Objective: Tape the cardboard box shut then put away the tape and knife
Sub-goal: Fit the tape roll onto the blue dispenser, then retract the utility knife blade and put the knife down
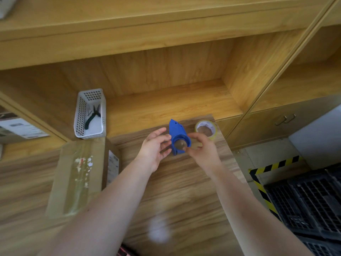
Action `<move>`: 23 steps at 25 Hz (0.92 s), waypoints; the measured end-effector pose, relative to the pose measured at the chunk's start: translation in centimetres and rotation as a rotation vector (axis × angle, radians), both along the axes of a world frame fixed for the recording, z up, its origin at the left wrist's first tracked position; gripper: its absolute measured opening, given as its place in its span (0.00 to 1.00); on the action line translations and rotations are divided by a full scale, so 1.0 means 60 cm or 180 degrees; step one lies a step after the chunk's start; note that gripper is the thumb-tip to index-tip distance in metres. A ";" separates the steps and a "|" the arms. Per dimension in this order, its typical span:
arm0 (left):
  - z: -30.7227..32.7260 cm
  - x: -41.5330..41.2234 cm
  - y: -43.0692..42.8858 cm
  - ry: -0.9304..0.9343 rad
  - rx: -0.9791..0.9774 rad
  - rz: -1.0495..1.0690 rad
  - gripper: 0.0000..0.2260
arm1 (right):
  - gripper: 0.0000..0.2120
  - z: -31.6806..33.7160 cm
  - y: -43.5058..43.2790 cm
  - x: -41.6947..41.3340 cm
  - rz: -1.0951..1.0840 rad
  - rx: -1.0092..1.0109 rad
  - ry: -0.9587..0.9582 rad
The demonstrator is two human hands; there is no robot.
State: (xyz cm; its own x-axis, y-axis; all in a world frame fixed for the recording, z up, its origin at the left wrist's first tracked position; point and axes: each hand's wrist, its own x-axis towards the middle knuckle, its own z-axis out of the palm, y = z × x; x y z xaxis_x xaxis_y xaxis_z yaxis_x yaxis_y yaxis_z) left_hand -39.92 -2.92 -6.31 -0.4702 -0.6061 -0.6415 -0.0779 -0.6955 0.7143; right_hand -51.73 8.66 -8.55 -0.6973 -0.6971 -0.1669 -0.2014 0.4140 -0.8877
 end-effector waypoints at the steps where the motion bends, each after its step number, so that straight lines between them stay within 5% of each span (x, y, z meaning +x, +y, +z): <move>1: 0.005 0.015 0.003 0.0011 0.0009 0.0084 0.17 | 0.19 0.006 0.002 0.014 0.0007 -0.0021 -0.0022; 15: 0.058 0.278 0.090 0.0407 0.0025 0.0010 0.15 | 0.17 -0.011 0.068 0.271 0.0315 -0.0135 -0.0283; 23: -0.004 0.399 0.146 0.0042 -0.0443 -0.0388 0.20 | 0.19 -0.066 0.093 0.386 0.0443 0.0081 -0.0389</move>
